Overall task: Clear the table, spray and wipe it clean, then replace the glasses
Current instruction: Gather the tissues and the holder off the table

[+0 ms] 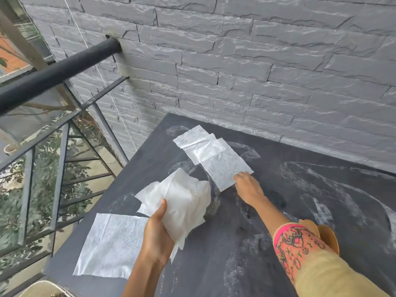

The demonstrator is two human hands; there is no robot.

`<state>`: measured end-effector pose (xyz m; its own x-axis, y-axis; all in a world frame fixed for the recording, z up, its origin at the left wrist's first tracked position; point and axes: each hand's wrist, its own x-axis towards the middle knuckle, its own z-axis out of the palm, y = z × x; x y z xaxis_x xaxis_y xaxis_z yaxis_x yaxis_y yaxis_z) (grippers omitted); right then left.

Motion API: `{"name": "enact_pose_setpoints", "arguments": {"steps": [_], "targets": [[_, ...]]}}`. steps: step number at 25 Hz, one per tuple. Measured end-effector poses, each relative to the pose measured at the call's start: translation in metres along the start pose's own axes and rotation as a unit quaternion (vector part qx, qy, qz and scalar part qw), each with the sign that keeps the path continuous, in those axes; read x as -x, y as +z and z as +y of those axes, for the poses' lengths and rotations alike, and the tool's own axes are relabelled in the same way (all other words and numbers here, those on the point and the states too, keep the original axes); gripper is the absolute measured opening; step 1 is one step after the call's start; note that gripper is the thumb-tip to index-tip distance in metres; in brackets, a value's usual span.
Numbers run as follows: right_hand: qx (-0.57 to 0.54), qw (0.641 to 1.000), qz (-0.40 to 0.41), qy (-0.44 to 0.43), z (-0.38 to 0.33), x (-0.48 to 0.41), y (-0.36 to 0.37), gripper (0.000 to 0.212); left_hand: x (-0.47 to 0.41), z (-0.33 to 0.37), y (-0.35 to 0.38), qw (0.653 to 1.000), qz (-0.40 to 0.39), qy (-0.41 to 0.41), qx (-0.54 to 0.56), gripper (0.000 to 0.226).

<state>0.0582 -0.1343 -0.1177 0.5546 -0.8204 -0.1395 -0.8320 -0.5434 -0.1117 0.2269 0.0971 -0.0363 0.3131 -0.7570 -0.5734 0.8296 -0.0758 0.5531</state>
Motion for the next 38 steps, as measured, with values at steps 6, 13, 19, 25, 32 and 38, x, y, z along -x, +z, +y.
{"name": "enact_pose_setpoints", "arguments": {"steps": [6, 13, 19, 25, 32, 38], "targets": [[0.048, 0.994, 0.015, -0.101, 0.011, -0.014, 0.010, 0.014, -0.013, 0.004, -0.006, 1.000, 0.029, 0.007, 0.005, 0.032], [-0.586, 0.780, -0.053, 0.212, -0.015, 0.035, -0.041, 0.011, -0.010, 0.006, -0.003, 0.999, 0.032, 0.024, 0.010, 0.039], [-0.784, 0.576, -0.038, 0.226, -0.036, 0.102, -0.092, 0.011, 0.005, -0.003, 0.004, 0.999, 0.029, 0.034, 0.031, 0.038], [-0.791, 0.581, 0.046, 0.188, -0.076, 0.146, -0.126, 0.015, 0.029, -0.009, 0.004, 0.999, 0.015, 0.035, 0.027, 0.047], [-0.734, 0.663, 0.053, 0.135, -0.167, 0.140, -0.137, 0.019, 0.047, -0.015, 0.012, 0.999, -0.009, 0.038, -0.009, 0.054], [-0.738, 0.654, 0.044, 0.162, -0.210, 0.125, -0.110, 0.013, 0.059, -0.016, 0.010, 0.998, -0.055, 0.041, 0.003, 0.069]]}}
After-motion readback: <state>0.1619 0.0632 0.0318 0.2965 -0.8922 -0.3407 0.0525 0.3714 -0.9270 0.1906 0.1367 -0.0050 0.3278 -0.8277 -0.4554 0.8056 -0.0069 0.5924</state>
